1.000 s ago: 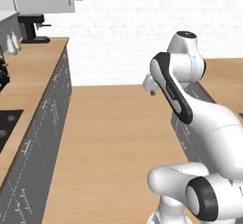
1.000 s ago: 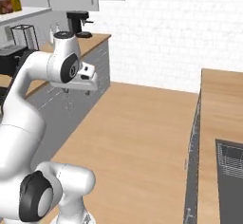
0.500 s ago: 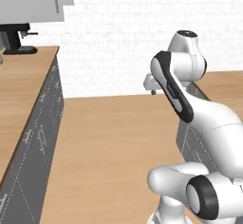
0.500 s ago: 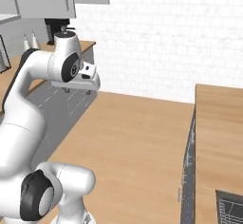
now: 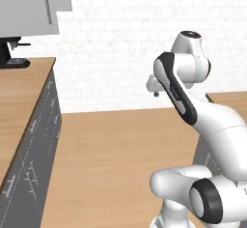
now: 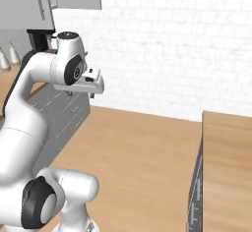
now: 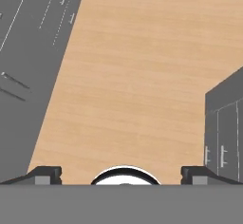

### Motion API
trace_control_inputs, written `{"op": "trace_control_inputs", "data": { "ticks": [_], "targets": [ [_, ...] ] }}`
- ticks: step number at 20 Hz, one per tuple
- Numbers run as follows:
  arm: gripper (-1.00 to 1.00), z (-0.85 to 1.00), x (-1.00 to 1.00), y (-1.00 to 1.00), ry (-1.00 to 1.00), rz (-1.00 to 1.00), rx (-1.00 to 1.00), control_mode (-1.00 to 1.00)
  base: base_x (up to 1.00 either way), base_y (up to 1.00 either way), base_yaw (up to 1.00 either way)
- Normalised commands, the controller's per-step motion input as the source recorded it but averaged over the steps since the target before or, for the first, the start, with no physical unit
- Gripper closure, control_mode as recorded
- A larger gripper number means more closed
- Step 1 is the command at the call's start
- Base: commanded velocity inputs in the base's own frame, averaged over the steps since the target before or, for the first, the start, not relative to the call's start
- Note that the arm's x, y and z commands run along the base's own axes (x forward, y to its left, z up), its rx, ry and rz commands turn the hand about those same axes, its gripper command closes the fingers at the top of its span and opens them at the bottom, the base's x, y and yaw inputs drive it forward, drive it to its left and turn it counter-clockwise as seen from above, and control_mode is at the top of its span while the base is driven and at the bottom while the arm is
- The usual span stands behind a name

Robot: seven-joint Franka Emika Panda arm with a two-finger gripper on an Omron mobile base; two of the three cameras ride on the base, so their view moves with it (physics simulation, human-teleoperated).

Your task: Gather all objects into one cabinet and sort the glasses and bowls to opposite sides.

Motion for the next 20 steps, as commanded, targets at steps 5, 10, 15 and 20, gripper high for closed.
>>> {"op": "trace_control_inputs", "data": {
  "ticks": [5, 10, 15, 20],
  "targets": [
    [-1.0, 0.0, 0.0, 0.0, 0.0, 0.0, 0.0, 1.0, 1.0, 0.01, 0.0],
    [-1.0, 0.0, 0.0, 0.0, 0.0, 0.0, 0.0, 1.0, 1.0, 0.05, 0.06],
    [-1.0, 0.0, 0.0, 0.0, 0.0, 0.0, 0.0, 1.0, 1.0, 0.12, 0.13],
    [-1.0, 0.0, 0.0, 0.0, 0.0, 0.0, 0.0, 1.0, 1.0, 0.2, 0.2]
  ]
}}
